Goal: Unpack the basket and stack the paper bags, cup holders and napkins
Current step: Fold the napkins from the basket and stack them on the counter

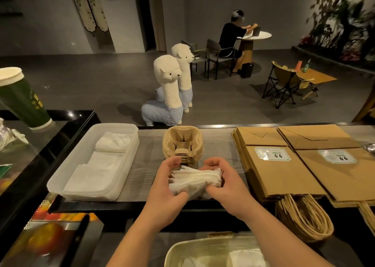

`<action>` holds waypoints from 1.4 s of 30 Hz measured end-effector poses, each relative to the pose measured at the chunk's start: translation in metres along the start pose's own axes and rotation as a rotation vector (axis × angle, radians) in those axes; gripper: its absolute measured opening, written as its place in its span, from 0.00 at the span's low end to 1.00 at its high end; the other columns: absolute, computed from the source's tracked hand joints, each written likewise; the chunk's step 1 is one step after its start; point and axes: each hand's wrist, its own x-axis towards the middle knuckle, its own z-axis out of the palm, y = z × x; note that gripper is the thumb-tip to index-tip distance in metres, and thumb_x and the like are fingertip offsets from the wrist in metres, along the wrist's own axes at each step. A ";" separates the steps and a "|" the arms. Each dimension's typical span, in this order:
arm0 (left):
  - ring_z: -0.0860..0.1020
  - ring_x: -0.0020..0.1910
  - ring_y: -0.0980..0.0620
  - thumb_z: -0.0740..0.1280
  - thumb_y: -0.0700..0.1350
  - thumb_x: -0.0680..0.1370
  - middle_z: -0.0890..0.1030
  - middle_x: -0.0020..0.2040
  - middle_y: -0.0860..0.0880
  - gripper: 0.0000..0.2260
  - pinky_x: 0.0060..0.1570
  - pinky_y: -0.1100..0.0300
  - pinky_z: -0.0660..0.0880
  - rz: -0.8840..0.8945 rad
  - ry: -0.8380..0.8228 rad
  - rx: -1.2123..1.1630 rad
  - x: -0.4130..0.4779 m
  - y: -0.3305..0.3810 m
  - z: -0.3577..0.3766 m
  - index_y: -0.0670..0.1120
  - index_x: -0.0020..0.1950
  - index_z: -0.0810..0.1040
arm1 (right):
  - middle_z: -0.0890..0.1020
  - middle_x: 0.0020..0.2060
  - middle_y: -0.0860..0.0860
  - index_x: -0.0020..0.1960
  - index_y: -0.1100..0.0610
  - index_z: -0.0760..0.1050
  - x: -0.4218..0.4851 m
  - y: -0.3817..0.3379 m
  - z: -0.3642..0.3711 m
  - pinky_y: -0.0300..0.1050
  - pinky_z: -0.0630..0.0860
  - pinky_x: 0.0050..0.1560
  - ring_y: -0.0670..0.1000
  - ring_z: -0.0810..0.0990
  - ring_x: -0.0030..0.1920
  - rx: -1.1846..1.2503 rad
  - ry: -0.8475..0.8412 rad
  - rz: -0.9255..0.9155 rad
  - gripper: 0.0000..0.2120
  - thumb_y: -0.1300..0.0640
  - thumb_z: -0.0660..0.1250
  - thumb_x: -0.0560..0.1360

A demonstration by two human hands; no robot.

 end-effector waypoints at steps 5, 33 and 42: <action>0.78 0.60 0.60 0.70 0.33 0.71 0.76 0.61 0.63 0.36 0.58 0.63 0.78 0.005 -0.097 -0.006 0.000 0.002 0.006 0.69 0.67 0.67 | 0.79 0.54 0.53 0.60 0.50 0.71 0.003 -0.001 -0.002 0.41 0.79 0.46 0.46 0.81 0.49 0.033 -0.019 0.009 0.28 0.76 0.66 0.69; 0.79 0.42 0.53 0.74 0.30 0.69 0.83 0.47 0.50 0.21 0.42 0.61 0.78 -0.044 -0.015 -0.246 0.000 0.006 -0.020 0.54 0.53 0.82 | 0.87 0.46 0.48 0.47 0.48 0.86 -0.009 0.001 -0.020 0.51 0.79 0.57 0.53 0.83 0.54 -0.038 0.162 0.209 0.14 0.63 0.66 0.79; 0.82 0.45 0.50 0.71 0.25 0.73 0.84 0.46 0.48 0.22 0.47 0.56 0.79 -0.090 -0.114 -0.281 0.003 0.019 -0.013 0.52 0.51 0.83 | 0.86 0.49 0.50 0.51 0.49 0.86 -0.011 -0.016 -0.012 0.49 0.77 0.52 0.52 0.82 0.53 0.088 0.004 0.153 0.11 0.52 0.64 0.81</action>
